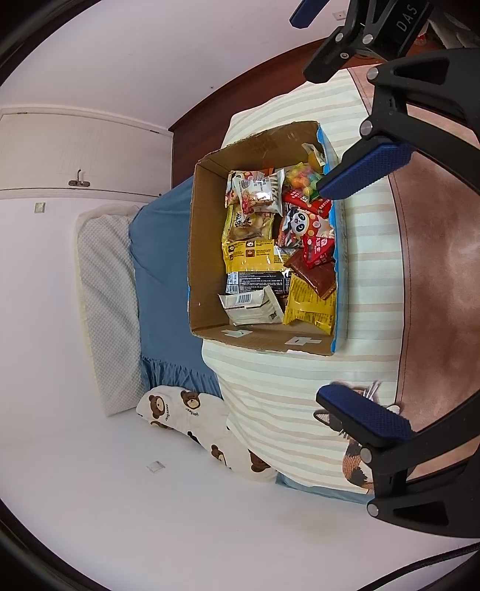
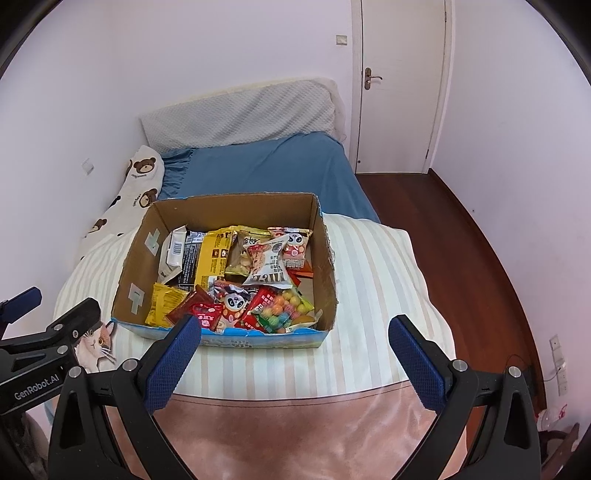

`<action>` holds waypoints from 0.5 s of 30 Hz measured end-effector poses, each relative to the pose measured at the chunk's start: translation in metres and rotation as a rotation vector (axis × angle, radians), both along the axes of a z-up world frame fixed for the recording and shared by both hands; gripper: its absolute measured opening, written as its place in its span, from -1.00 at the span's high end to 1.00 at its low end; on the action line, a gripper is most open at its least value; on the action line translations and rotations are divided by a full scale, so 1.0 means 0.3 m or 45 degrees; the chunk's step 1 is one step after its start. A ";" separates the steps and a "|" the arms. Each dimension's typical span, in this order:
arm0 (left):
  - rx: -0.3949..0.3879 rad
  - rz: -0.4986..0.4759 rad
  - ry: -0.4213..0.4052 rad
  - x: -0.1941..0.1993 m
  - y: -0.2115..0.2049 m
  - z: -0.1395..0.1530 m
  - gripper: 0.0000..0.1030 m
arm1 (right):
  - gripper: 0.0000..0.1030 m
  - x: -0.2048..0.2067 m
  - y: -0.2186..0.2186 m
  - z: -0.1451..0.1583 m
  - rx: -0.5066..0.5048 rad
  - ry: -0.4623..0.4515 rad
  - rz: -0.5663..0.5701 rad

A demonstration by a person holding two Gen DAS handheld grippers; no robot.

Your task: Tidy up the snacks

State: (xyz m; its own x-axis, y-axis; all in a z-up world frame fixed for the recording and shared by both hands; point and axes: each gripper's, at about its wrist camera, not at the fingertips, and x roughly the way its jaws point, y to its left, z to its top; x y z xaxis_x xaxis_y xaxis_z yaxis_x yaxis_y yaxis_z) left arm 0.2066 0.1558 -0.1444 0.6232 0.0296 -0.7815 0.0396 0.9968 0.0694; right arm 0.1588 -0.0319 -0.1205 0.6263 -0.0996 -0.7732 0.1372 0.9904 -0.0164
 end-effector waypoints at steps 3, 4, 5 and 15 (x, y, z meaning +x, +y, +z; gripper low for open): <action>-0.002 0.000 0.000 -0.003 0.001 0.004 -0.99 | -1.00 -0.003 0.001 0.004 0.000 -0.005 0.001; -0.003 0.001 0.001 -0.004 0.001 0.004 -0.99 | -1.00 -0.003 0.001 0.006 0.000 -0.007 0.001; -0.001 0.001 -0.001 -0.006 0.001 0.009 -0.99 | -1.00 -0.004 0.001 0.008 0.003 -0.009 0.000; 0.004 0.001 -0.009 -0.021 0.007 0.026 -0.99 | -1.00 -0.019 -0.009 0.022 0.022 -0.019 -0.006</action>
State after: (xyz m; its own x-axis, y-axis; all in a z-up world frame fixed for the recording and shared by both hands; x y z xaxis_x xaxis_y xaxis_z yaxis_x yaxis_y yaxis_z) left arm 0.2003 0.1578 -0.1367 0.6289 0.0326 -0.7768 0.0380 0.9966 0.0726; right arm 0.1531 -0.0344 -0.1139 0.6372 -0.0896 -0.7654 0.1424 0.9898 0.0026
